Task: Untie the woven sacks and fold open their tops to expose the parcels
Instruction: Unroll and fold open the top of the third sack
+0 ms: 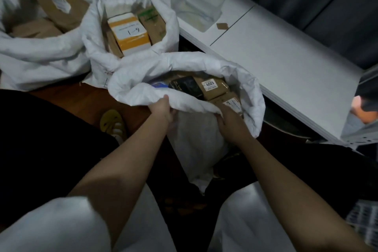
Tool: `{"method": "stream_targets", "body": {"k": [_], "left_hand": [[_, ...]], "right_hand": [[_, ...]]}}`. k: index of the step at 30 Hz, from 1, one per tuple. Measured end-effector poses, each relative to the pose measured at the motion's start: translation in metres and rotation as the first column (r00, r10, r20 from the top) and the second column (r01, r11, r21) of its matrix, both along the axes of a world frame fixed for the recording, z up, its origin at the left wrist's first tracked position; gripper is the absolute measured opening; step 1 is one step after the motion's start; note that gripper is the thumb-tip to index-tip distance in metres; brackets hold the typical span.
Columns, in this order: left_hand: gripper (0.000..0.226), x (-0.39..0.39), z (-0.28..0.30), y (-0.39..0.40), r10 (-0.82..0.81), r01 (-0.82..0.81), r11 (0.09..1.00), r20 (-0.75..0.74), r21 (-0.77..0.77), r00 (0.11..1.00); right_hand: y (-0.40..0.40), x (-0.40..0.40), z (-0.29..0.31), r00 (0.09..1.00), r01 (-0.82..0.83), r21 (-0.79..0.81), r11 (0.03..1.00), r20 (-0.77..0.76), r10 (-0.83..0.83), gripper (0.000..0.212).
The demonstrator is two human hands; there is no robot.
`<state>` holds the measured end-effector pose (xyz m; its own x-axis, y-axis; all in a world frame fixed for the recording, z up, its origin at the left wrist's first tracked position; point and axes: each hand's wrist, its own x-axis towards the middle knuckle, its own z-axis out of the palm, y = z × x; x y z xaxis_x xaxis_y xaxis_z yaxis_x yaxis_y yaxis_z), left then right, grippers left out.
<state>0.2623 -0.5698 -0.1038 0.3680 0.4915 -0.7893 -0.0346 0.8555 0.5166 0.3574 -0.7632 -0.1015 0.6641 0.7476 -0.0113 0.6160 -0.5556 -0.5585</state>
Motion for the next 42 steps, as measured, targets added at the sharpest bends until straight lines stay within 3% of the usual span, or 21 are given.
{"method": "stream_targets", "body": {"k": [4, 7, 9, 12, 13, 15, 18, 21, 23, 24, 26, 28, 29, 31, 33, 35, 37, 39, 40, 42], "left_hand": [[0.051, 0.009, 0.019, 0.023, -0.124, 0.149, 0.912, -0.089, 0.383, 0.988], [0.052, 0.008, 0.027, 0.023, -0.228, 0.221, 0.903, -0.027, 0.367, 0.973], [0.055, 0.010, 0.026, 0.024, -0.220, 0.203, 0.924, 0.016, 0.324, 0.975], [0.053, 0.012, 0.029, 0.020, -0.258, 0.216, 0.930, 0.109, 0.296, 0.960], [0.051, 0.011, 0.031, 0.019, -0.293, 0.239, 0.926, 0.160, 0.291, 0.942], [0.041, 0.009, 0.034, 0.022, -0.368, 0.302, 0.908, 0.207, 0.290, 0.907], [0.019, 0.008, 0.028, 0.040, -0.324, 0.298, 0.926, 0.078, 0.233, 0.943], [0.027, 0.020, 0.026, 0.050, -0.174, 0.173, 0.975, -0.009, 0.138, 0.985], [0.023, 0.032, 0.034, 0.047, -0.196, 0.206, 0.953, -0.068, 0.220, 0.978], [0.021, 0.039, 0.036, 0.046, -0.229, 0.247, 0.928, -0.097, 0.278, 0.969], [0.017, 0.046, 0.039, 0.044, -0.298, 0.321, 0.880, -0.119, 0.351, 0.947], [0.009, 0.043, 0.039, 0.046, -0.346, 0.344, 0.862, -0.063, 0.373, 0.936], [0.010, 0.038, 0.039, 0.049, -0.365, 0.346, 0.862, -0.021, 0.370, 0.931], [0.015, 0.028, 0.040, 0.051, -0.430, 0.386, 0.849, 0.048, 0.360, 0.901], [0.018, 0.019, 0.041, 0.054, -0.484, 0.452, 0.831, 0.020, 0.326, 0.875], [0.011, 0.012, 0.046, 0.062, -0.462, 0.457, 0.854, -0.042, 0.251, 0.886], [0.008, 0.009, 0.051, 0.074, -0.363, 0.369, 0.906, -0.067, 0.209, 0.929], [0.011, 0.013, 0.054, 0.084, -0.286, 0.294, 0.934, -0.067, 0.205, 0.956], [0.019, 0.019, 0.053, 0.085, -0.273, 0.285, 0.937, -0.084, 0.204, 0.958], [0.039, 0.031, 0.047, 0.087, -0.256, 0.297, 0.925, -0.188, 0.236, 0.948]], "right_hand": [[-0.007, -0.001, 0.021, 0.969, -0.245, -0.119, 0.962, -0.046, 0.242, 0.039], [0.000, 0.013, 0.055, 0.968, -0.248, -0.438, 0.864, -0.079, 0.238, 0.061], [0.019, 0.015, 0.075, 0.989, -0.146, -0.282, 0.948, -0.041, 0.141, 0.063], [0.062, -0.003, 0.070, 0.947, -0.028, 0.046, 0.999, -0.320, 0.041, 0.051], [0.072, -0.009, 0.058, 0.950, -0.012, 0.082, 0.997, -0.310, 0.037, 0.045], [0.085, -0.019, 0.037, 0.978, 0.071, 0.208, 0.976, -0.207, -0.028, 0.029], [0.087, -0.028, 0.022, 0.994, 0.076, 0.291, 0.954, 0.054, -0.096, 0.012], [0.083, -0.037, 0.020, 0.914, -0.120, 0.178, 0.977, 0.404, 0.039, 0.006], [0.078, -0.034, 0.014, 0.846, -0.210, 0.076, 0.975, 0.514, 0.142, 0.014], [0.076, -0.029, 0.011, 0.841, -0.256, 0.021, 0.967, 0.498, 0.211, 0.020], [0.072, -0.018, 0.012, 0.867, -0.307, -0.044, 0.951, 0.398, 0.299, 0.022], [0.072, -0.012, 0.024, 0.967, -0.168, 0.028, 0.985, 0.198, 0.159, 0.034], [0.077, -0.011, 0.033, 0.999, -0.036, 0.117, 0.993, 0.013, 0.035, 0.036], [0.094, -0.014, 0.043, 0.898, 0.226, 0.198, 0.954, -0.421, -0.125, 0.042], [0.113, -0.024, 0.034, 0.815, 0.356, 0.193, 0.914, -0.542, -0.202, 0.036], [0.128, -0.033, 0.023, 0.874, 0.390, 0.274, 0.879, -0.410, -0.260, 0.020], [0.135, -0.041, 0.010, 0.974, 0.226, 0.338, 0.914, -0.097, -0.206, 0.016], [0.137, -0.046, -0.002, 0.957, -0.034, 0.218, 0.975, 0.290, -0.032, 0.022], [0.136, -0.045, -0.008, 0.915, -0.130, 0.138, 0.982, 0.399, 0.065, 0.032], [0.133, -0.038, -0.011, 0.883, -0.255, -0.025, 0.967, 0.401, 0.243, 0.042]]}}
